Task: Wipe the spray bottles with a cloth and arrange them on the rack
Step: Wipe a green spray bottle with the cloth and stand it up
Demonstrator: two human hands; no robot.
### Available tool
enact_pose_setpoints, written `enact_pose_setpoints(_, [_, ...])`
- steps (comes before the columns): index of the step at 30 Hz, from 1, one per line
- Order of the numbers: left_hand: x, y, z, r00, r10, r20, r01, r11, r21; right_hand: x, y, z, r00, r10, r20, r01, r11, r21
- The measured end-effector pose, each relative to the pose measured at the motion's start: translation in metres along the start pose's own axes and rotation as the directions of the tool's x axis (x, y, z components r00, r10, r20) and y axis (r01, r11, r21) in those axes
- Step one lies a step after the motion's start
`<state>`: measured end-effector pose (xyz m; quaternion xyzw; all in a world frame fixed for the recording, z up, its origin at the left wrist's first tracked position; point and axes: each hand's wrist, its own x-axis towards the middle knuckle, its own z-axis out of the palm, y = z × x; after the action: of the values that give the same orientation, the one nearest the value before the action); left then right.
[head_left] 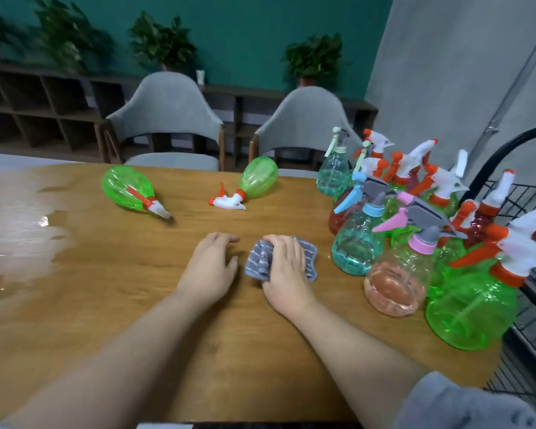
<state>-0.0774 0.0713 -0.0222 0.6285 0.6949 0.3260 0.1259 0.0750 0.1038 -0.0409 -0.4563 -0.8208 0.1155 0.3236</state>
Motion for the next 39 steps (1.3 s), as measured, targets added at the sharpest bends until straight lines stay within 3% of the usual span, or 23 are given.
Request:
enact_pose_setpoints(5, [0.031, -0.016, -0.001, 0.998, -0.068, -0.014, 0.069, 0.991, 0.113, 0.008, 0.006, -0.002, 0.994, 0.082, 0.068, -0.087, 0.994, 0.071])
enact_pose_setpoints(10, [0.071, -0.018, 0.004, 0.983, -0.176, 0.047, 0.160, 0.955, 0.250, 0.011, 0.011, -0.001, 0.996, 0.094, 0.013, -0.094, 0.995, 0.021])
enact_pose_setpoints(15, [0.112, -0.023, 0.006, 0.968, -0.239, 0.074, 0.213, 0.942, 0.260, 0.012, 0.016, 0.003, 0.990, 0.143, -0.018, -0.139, 0.979, 0.147])
enact_pose_setpoints(22, [0.151, -0.023, 0.014, 0.958, -0.199, 0.207, 0.110, 0.920, 0.376, 0.013, 0.018, 0.002, 0.987, 0.162, 0.014, -0.160, 0.957, 0.242])
enact_pose_setpoints(30, [0.167, -0.016, 0.011, 0.932, -0.185, 0.311, -0.097, 0.701, 0.707, 0.012, 0.014, -0.003, 0.984, 0.162, 0.076, -0.177, 0.951, 0.253])
enact_pose_setpoints(39, [0.139, -0.007, 0.000, 0.944, -0.071, 0.321, -0.164, 0.746, 0.646, 0.011, 0.010, -0.007, 0.983, 0.173, 0.063, -0.184, 0.945, 0.272])
